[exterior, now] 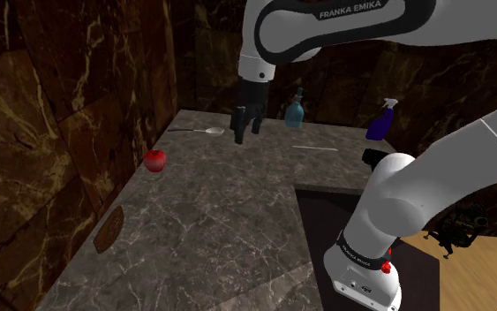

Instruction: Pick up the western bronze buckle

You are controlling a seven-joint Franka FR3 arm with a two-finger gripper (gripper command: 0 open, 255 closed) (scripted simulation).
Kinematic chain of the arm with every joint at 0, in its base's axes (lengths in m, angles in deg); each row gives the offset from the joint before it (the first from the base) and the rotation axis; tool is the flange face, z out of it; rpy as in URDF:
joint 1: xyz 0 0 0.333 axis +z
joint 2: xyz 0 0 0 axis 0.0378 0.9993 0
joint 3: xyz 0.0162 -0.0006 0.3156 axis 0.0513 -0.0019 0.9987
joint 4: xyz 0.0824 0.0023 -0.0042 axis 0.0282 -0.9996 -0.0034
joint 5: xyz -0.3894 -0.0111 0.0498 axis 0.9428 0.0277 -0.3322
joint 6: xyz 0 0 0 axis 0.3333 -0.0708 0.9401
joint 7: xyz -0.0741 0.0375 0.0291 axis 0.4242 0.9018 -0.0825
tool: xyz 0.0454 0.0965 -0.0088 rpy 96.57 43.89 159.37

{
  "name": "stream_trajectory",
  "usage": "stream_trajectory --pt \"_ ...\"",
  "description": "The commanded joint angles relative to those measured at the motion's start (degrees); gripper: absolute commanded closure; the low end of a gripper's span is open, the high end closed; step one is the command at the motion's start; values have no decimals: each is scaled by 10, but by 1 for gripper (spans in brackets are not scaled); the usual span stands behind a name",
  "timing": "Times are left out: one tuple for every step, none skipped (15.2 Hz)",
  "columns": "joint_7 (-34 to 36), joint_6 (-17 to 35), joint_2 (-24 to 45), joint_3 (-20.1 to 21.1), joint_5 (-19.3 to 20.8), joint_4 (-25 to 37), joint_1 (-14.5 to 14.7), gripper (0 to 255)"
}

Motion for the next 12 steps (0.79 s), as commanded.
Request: stream_trajectory --pt "14 24 31 17 -6 10 9 0" --pt "20 35 48 25 -8 17 13 0" --pt "26 46 66 33 -9 25 16 0" --pt "33 57 85 40 -10 34 20 0" --pt "39 67 103 48 -10 44 23 0" --pt "46 77 122 55 -9 54 26 0" --pt "53 86 141 62 -7 64 29 0" --pt "60 95 160 70 -5 75 32 0" --pt "68 104 179 76 -2 87 35 0" --pt "75 111 199 83 1 100 38 0" --pt "83 119 219 89 6 113 41 0" --pt "91 125 239 95 11 127 44 0"
